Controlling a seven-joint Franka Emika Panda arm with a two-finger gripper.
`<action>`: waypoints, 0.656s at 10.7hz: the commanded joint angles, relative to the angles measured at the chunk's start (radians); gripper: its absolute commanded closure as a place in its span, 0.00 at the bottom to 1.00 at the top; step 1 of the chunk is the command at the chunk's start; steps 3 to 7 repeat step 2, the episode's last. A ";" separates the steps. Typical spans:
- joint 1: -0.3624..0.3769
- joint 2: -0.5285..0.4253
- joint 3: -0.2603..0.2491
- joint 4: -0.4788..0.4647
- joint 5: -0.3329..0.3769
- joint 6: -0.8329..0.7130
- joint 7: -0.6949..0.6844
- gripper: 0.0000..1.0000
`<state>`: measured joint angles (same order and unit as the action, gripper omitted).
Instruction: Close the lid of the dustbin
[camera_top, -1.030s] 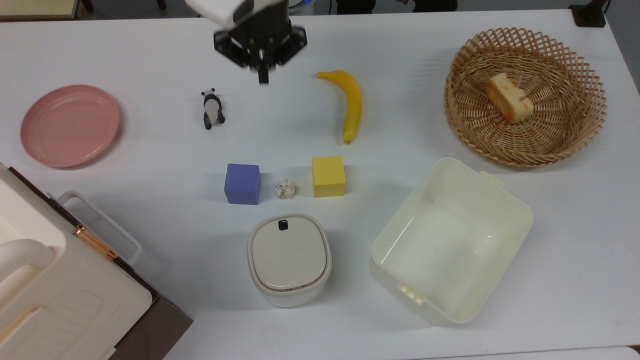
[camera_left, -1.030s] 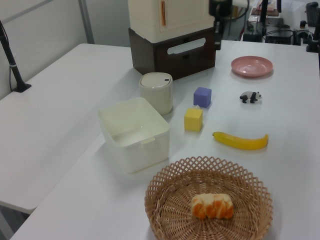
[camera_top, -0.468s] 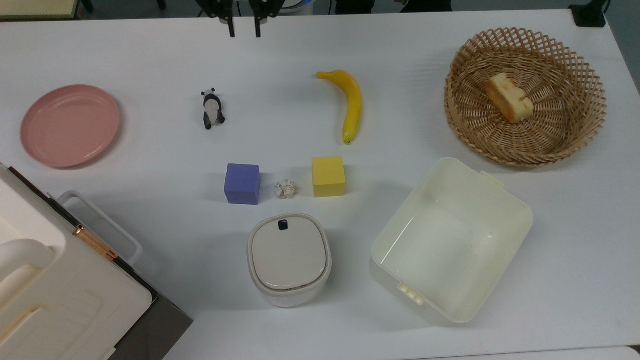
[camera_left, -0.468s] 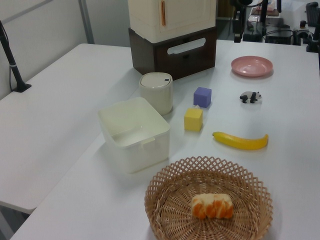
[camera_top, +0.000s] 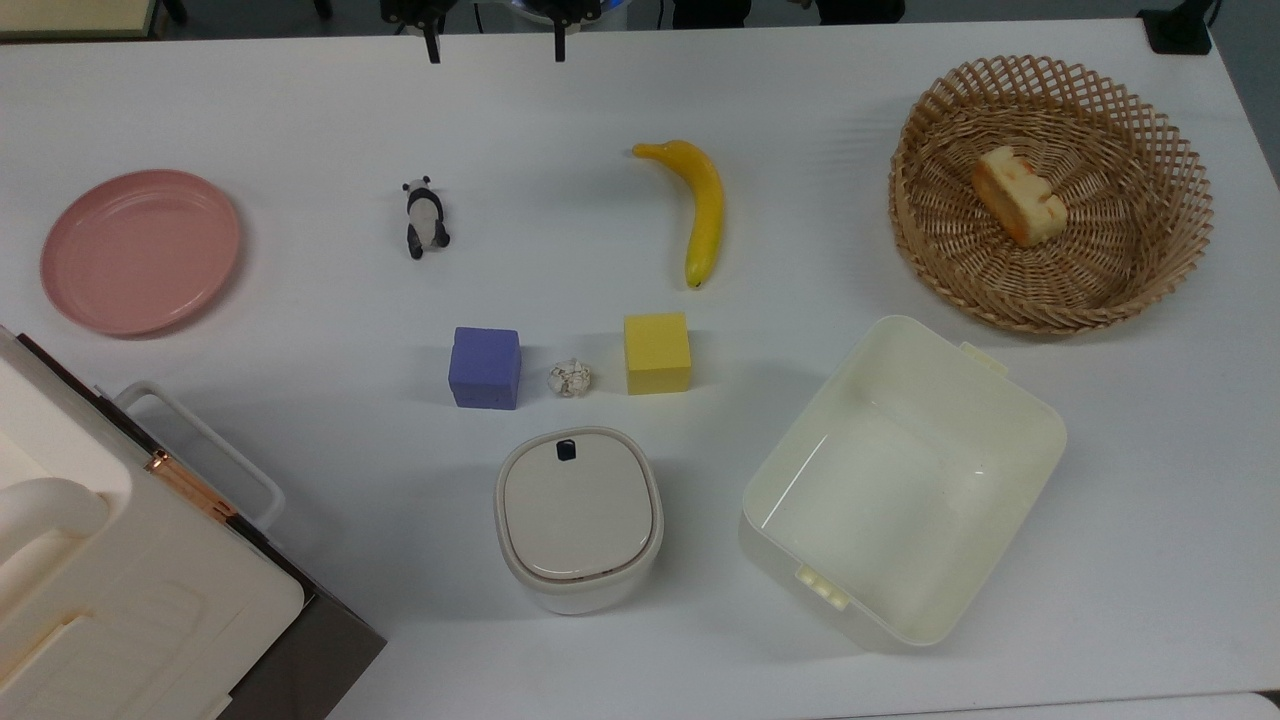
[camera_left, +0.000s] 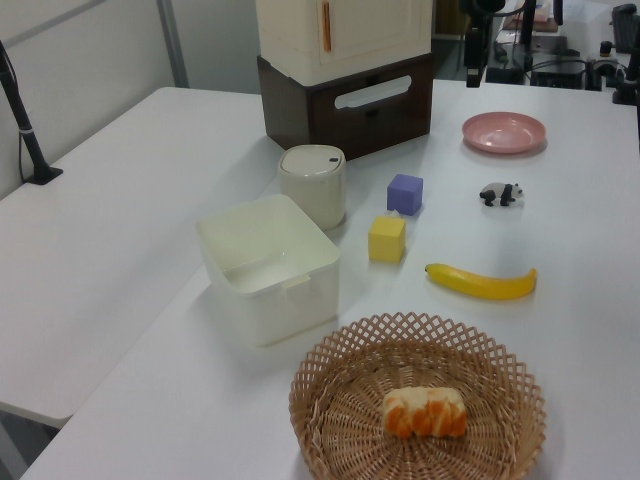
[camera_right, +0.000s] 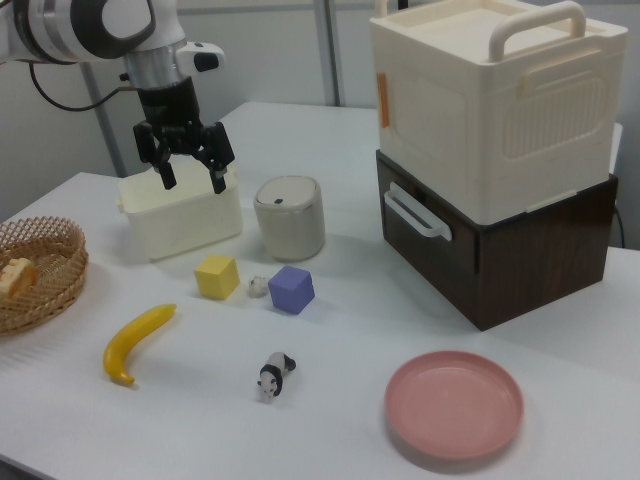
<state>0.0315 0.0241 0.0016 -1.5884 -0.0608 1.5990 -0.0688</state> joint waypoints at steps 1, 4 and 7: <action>0.005 -0.033 -0.003 -0.027 0.010 -0.021 0.017 0.00; 0.005 -0.033 -0.003 -0.027 0.010 -0.021 0.017 0.00; 0.005 -0.033 -0.003 -0.027 0.010 -0.021 0.017 0.00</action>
